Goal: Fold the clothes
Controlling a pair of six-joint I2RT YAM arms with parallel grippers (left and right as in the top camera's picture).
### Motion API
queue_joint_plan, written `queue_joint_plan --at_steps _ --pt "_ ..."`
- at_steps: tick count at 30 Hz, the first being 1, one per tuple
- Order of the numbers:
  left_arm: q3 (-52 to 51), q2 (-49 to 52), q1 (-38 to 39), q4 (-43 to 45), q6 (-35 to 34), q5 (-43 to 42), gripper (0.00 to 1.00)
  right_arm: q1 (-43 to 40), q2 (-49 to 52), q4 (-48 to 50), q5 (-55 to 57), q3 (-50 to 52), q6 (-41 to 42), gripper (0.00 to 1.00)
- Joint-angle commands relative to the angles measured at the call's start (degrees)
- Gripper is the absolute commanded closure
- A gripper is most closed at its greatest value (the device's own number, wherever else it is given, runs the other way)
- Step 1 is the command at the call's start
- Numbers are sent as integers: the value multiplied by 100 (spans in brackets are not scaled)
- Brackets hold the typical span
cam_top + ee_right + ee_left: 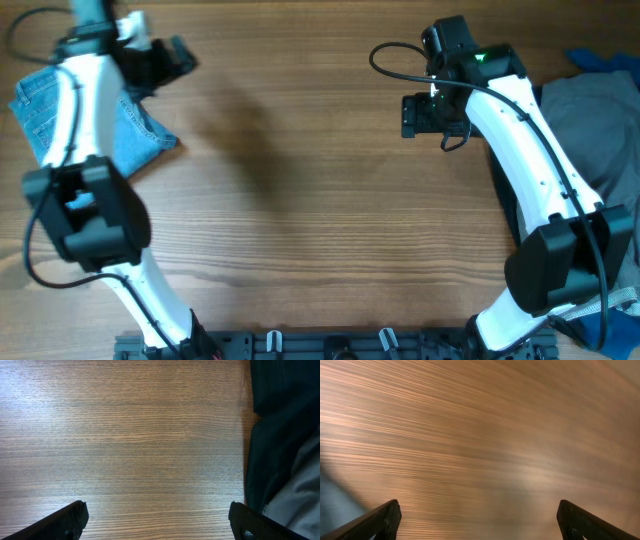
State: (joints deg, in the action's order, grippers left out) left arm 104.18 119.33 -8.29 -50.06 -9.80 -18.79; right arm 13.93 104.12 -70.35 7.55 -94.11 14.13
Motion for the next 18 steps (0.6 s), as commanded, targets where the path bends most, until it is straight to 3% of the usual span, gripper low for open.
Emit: queue_joint_plan --at_steps 1,7,18 --pt "42 334 522 -111 -138 573 0 -9 -179 -55 -22 4 85 5" --pt "-13 785 769 -662 -234 1045 0 -9 -179 -177 -20 4 48 5" --pt "-15 929 -243 -1567 -415 1591 0 -9 -179 -221 -22 4 -26 5"
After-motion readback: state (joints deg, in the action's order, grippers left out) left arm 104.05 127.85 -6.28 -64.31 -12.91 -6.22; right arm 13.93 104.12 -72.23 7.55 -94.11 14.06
